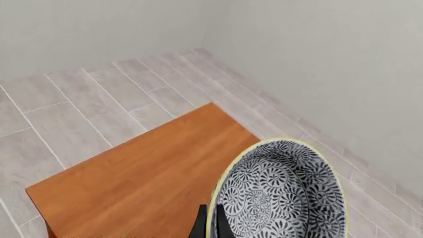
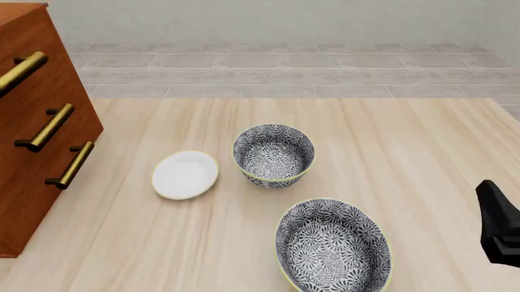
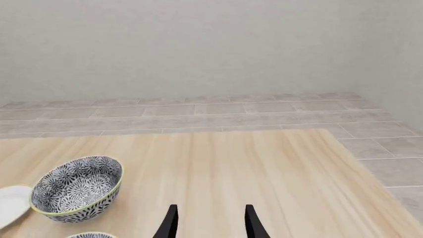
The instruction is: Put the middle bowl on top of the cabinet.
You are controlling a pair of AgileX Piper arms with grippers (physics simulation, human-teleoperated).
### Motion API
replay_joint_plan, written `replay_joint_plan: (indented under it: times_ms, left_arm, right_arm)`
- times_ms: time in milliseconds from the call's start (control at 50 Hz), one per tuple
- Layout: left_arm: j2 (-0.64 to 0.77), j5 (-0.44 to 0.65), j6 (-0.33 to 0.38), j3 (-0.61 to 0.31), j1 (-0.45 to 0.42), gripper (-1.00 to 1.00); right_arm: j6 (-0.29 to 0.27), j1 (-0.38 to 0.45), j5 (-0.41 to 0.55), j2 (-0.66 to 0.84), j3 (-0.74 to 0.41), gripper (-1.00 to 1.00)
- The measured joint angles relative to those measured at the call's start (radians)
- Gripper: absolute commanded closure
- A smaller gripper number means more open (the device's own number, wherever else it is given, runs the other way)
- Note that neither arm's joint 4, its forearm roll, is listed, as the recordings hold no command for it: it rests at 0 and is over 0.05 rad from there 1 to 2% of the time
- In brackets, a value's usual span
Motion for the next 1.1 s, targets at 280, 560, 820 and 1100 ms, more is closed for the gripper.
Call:
replay_joint_plan:
  times_ms: [280,560,820,1100]
  left_arm:
    - [0.028,0.007,-0.023,0.002,0.017,1.0]
    - [0.045,0.006,-0.042,0.0,0.033,1.0]
    - [0.055,0.001,-0.058,0.002,0.043,1.0]
    - [0.075,0.002,-0.064,-0.006,0.05,1.0]
  right_arm:
    - [0.0,0.001,0.002,-0.002,0.001,-1.0]
    - [0.0,0.004,-0.011,0.012,0.002,-1.0]
    - [0.0,0.004,-0.013,0.015,0.002,-1.0]
    - [0.001,0.005,-0.011,0.013,0.002,-1.0]
